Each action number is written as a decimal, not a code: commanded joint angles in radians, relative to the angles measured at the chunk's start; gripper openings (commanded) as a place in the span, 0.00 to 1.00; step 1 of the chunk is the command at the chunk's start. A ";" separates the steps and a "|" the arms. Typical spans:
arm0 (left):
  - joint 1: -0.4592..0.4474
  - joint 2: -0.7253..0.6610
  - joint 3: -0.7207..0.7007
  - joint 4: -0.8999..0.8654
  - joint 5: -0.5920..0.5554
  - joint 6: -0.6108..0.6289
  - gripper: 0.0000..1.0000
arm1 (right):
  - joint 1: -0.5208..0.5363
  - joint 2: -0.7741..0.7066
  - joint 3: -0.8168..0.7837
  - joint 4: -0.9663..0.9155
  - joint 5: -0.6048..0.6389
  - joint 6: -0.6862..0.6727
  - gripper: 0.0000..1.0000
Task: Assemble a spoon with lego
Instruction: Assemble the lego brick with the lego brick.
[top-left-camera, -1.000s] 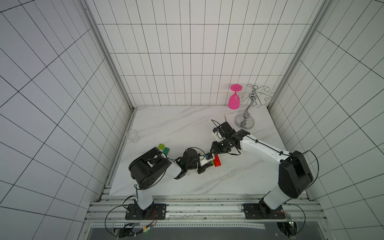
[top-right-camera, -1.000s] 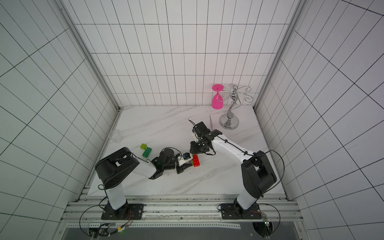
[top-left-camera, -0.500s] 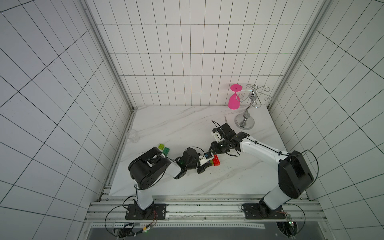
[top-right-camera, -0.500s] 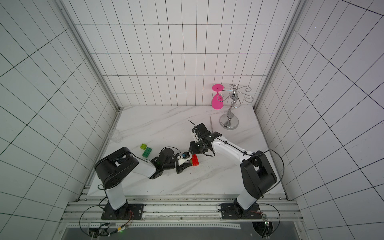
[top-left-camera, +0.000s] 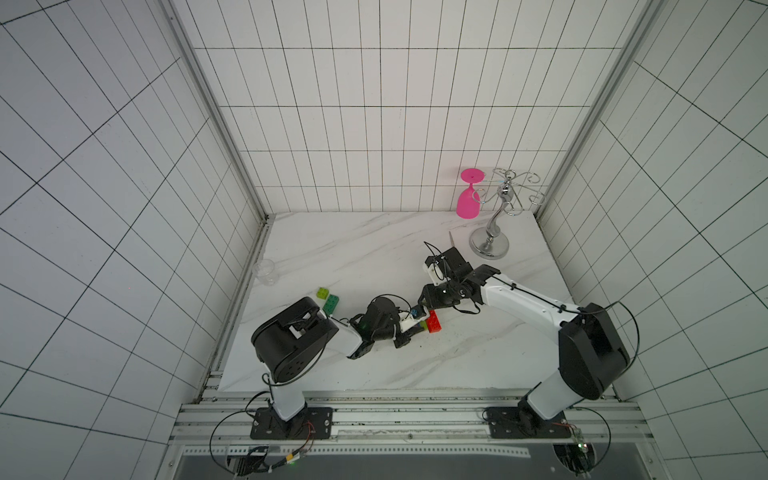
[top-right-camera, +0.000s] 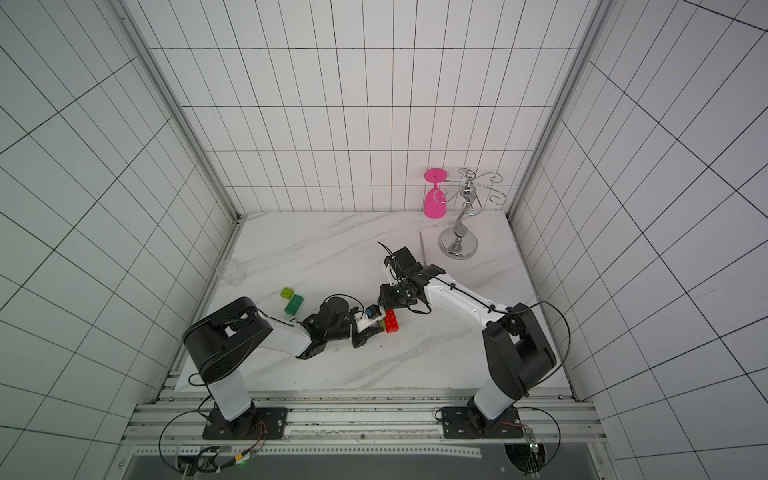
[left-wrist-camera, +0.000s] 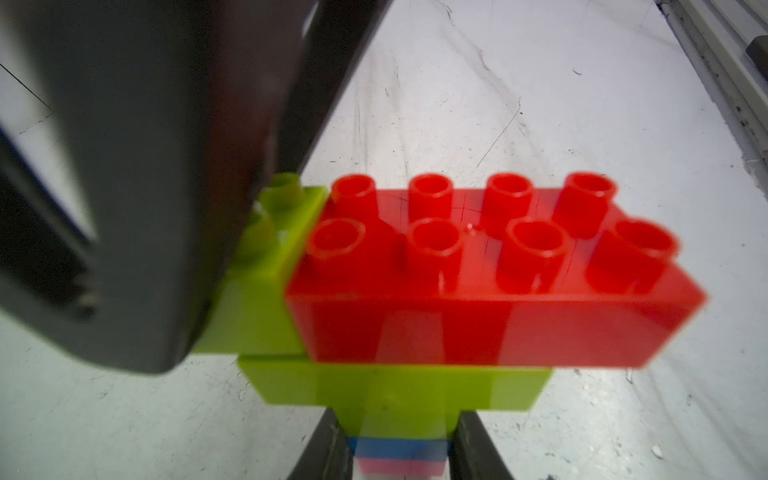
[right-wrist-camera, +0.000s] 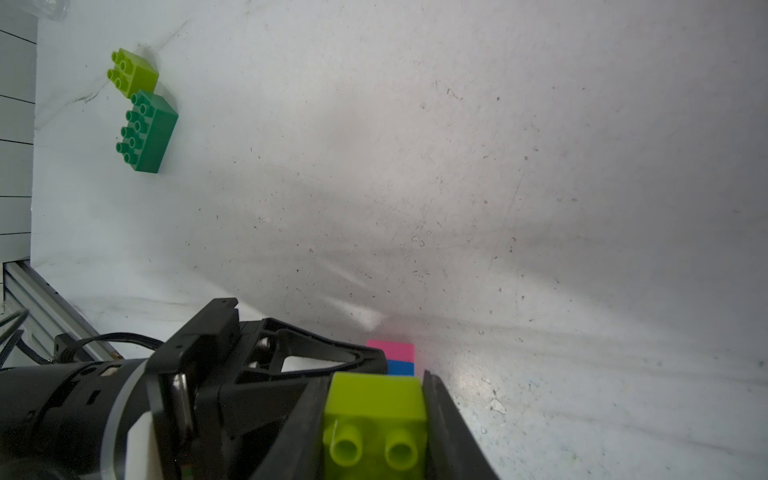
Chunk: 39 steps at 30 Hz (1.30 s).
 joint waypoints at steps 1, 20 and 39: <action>-0.001 -0.019 0.036 -0.030 -0.124 0.041 0.00 | 0.065 0.038 -0.080 -0.114 -0.046 0.043 0.18; -0.003 -0.034 0.033 -0.037 -0.133 0.048 0.00 | 0.096 0.138 -0.146 -0.031 -0.101 0.046 0.17; -0.003 -0.028 0.036 -0.042 -0.145 0.041 0.00 | 0.118 0.065 -0.079 -0.095 -0.066 0.065 0.25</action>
